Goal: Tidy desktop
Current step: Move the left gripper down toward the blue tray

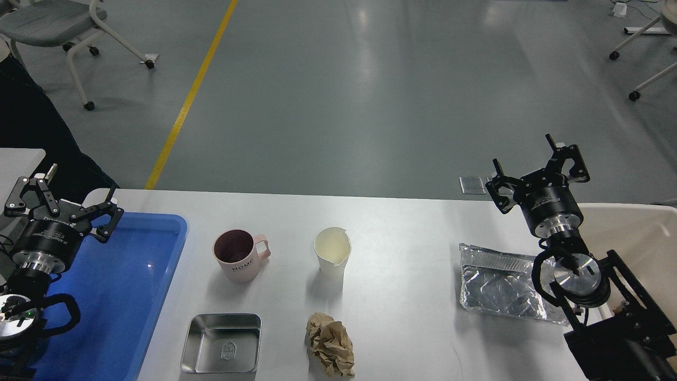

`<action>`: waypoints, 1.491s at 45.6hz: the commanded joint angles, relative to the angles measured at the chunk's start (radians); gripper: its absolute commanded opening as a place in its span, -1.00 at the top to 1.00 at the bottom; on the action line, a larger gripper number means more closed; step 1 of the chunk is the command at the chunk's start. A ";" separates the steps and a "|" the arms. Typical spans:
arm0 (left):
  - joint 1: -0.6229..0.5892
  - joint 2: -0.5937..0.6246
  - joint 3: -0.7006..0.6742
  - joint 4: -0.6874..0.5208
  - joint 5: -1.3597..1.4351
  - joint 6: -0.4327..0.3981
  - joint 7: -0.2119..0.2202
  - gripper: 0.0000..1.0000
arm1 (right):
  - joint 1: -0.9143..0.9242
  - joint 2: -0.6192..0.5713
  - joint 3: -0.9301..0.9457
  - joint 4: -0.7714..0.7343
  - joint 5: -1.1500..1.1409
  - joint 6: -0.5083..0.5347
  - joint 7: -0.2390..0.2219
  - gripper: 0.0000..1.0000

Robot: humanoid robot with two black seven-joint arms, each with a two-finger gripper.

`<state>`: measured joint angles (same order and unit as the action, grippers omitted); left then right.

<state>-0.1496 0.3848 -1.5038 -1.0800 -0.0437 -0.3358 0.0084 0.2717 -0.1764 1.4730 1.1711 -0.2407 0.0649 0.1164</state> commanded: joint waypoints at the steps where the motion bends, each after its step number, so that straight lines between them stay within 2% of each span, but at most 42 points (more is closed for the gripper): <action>1: -0.001 -0.001 -0.001 -0.003 -0.001 0.001 0.002 -0.93 | 0.000 -0.002 0.001 0.001 0.000 0.004 0.000 -1.00; 12: 0.001 -0.007 0.004 -0.009 -0.002 -0.015 0.001 -0.93 | 0.001 -0.006 0.001 0.005 0.000 0.006 0.000 -1.00; 22: -0.002 -0.004 0.014 -0.012 -0.002 0.004 0.001 -0.93 | 0.001 -0.012 0.000 0.005 0.000 0.006 0.000 -1.00; 31: 0.010 -0.003 0.001 -0.037 0.005 0.089 -0.016 -0.93 | -0.003 -0.021 0.000 0.004 0.000 0.006 0.000 -1.00; 41: 0.021 -0.012 0.010 -0.107 0.042 0.124 -0.082 -0.93 | -0.003 -0.015 0.000 0.004 -0.003 0.006 0.000 -1.00; 48: 0.042 0.014 0.022 -0.205 0.232 0.138 -0.087 -0.93 | -0.006 -0.014 0.000 0.004 -0.003 0.006 0.000 -1.00; 51: 0.062 0.072 0.071 -0.239 0.353 0.178 -0.087 -0.93 | -0.008 -0.014 0.000 0.004 -0.003 0.006 0.000 -1.00; 57: 0.068 0.206 0.152 -0.244 0.401 0.195 -0.085 -0.93 | -0.009 -0.017 -0.002 0.004 -0.005 0.006 0.000 -1.00; 68: 0.085 0.586 0.267 -0.282 0.409 0.190 -0.085 -0.93 | -0.002 -0.031 -0.053 0.001 -0.005 0.006 0.000 -1.00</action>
<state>-0.0691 0.8018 -1.2877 -1.3386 0.3635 -0.1432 -0.0758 0.2671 -0.1983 1.4392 1.1736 -0.2454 0.0708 0.1166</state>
